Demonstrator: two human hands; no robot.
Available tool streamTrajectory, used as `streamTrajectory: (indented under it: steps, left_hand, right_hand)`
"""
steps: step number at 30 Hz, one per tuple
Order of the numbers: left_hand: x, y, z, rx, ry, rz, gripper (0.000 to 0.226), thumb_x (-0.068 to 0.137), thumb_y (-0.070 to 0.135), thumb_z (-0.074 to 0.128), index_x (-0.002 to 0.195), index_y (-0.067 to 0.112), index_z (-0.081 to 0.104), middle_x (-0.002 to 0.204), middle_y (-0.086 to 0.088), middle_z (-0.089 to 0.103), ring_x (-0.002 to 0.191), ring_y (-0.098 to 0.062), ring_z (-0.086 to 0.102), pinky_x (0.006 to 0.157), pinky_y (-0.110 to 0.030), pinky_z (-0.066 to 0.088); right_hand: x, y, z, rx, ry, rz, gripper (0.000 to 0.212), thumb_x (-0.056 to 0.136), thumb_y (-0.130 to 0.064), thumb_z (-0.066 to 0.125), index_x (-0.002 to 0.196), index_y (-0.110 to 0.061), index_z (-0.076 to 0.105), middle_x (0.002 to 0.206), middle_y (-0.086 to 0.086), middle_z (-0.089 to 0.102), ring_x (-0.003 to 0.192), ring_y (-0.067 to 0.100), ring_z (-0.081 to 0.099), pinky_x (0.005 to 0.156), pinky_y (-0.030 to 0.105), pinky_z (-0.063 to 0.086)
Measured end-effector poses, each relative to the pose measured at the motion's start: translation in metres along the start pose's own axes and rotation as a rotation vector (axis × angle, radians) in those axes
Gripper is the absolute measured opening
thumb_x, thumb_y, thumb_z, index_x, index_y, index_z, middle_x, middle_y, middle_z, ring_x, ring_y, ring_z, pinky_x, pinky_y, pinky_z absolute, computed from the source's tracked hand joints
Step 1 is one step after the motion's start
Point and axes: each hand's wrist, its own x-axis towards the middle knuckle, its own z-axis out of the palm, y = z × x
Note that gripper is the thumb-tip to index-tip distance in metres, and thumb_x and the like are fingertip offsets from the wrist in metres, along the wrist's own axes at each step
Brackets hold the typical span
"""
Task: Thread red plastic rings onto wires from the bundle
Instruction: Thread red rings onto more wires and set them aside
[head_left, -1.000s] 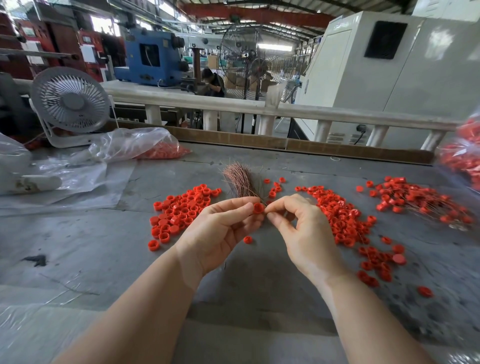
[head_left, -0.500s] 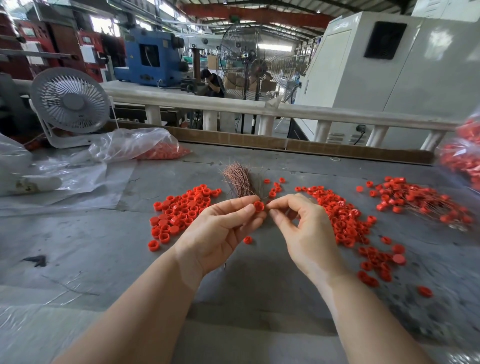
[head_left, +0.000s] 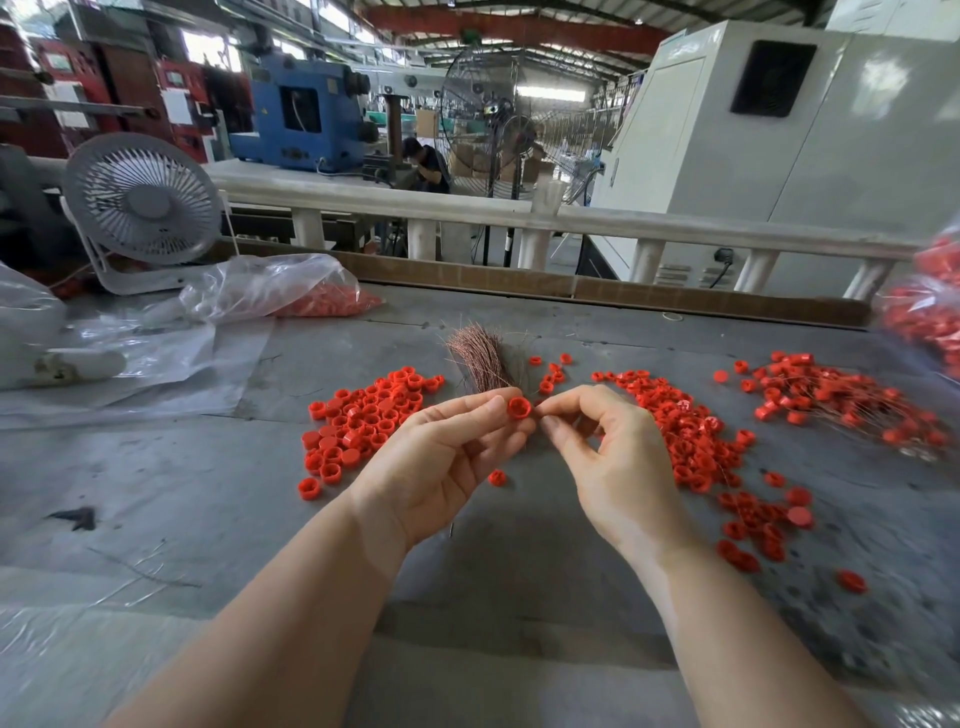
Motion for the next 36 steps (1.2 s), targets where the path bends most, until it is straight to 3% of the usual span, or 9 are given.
streamTrajectory:
  steps: [15,23,28,36]
  left_hand:
    - [-0.0022,-0.0009,0.0029,0.010,0.009,0.000,0.019,0.065,-0.001,0.057,0.071,0.001,0.075,0.075,-0.014,0.071,0.067,-0.015,0.070,0.064,-0.020,0.057]
    - [-0.0025,-0.0008,0.0040,0.009,0.016,-0.005,0.031,0.082,-0.009,0.048,0.071,0.001,0.075,0.075,-0.014,0.071,0.067,-0.016,0.071,0.063,-0.020,0.057]
    - [-0.0029,0.0000,0.0033,0.010,0.005,0.001,0.018,0.067,0.003,0.058,0.072,0.001,0.075,0.075,-0.015,0.071,0.067,-0.018,0.071,0.063,-0.020,0.057]
    - [-0.0017,0.0000,0.0012,0.036,0.011,-0.010,0.019,0.065,0.001,0.059,0.075,0.001,0.075,0.076,-0.015,0.071,0.067,-0.016,0.071,0.064,-0.020,0.057]
  right_hand:
    - [-0.0003,0.0013,0.0002,-0.028,0.038,-0.045,0.014,0.081,-0.003,0.066,0.080,-0.017,0.069,0.078,-0.003,0.064,0.076,0.007,0.055,0.069,0.012,0.039]
    - [0.0003,0.0024,-0.0004,-0.017,0.040,-0.066,0.017,0.080,-0.003,0.067,0.077,-0.020,0.066,0.076,-0.006,0.063,0.076,0.008,0.056,0.070,0.019,0.043]
    - [0.0002,0.0014,-0.0008,-0.026,0.035,-0.080,0.015,0.079,-0.004,0.065,0.076,-0.019,0.066,0.074,-0.009,0.061,0.075,0.008,0.054,0.071,0.024,0.043]
    - [0.0011,0.0001,-0.0007,-0.030,0.030,-0.077,0.016,0.080,-0.002,0.066,0.075,-0.018,0.066,0.074,-0.007,0.060,0.074,0.009,0.054,0.071,0.029,0.045]
